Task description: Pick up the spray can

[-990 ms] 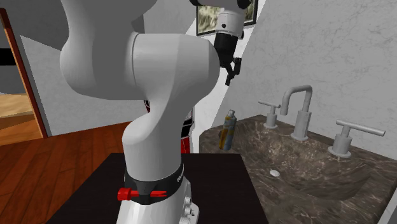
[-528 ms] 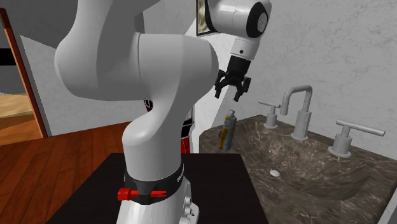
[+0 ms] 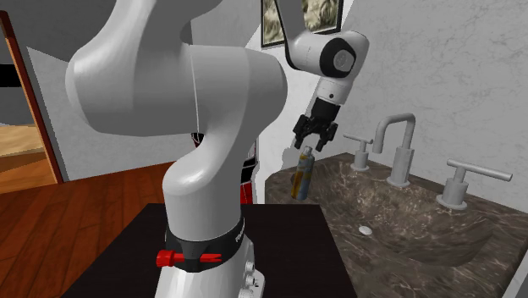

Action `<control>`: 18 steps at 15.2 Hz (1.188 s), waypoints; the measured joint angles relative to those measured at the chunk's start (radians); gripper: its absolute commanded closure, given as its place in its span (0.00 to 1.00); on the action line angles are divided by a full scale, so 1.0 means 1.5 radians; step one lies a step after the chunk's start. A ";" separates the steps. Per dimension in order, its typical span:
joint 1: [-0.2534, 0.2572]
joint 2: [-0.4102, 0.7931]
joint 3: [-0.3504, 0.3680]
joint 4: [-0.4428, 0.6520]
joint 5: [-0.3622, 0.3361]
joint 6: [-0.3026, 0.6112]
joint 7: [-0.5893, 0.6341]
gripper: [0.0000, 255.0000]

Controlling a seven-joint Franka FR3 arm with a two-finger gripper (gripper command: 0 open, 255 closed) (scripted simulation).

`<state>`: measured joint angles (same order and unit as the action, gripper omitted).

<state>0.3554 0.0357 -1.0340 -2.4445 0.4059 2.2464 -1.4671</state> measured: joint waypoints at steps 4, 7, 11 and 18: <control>-0.010 0.053 0.013 -0.003 0.067 0.013 -0.057 0.00; -0.014 0.067 0.018 0.000 0.085 0.015 -0.070 1.00; -0.014 0.068 0.019 0.001 0.087 0.015 -0.071 1.00; -0.003 0.035 0.005 -0.004 0.048 0.012 -0.041 1.00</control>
<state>0.3505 0.0886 -1.0260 -2.4510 0.4771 2.2644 -1.5280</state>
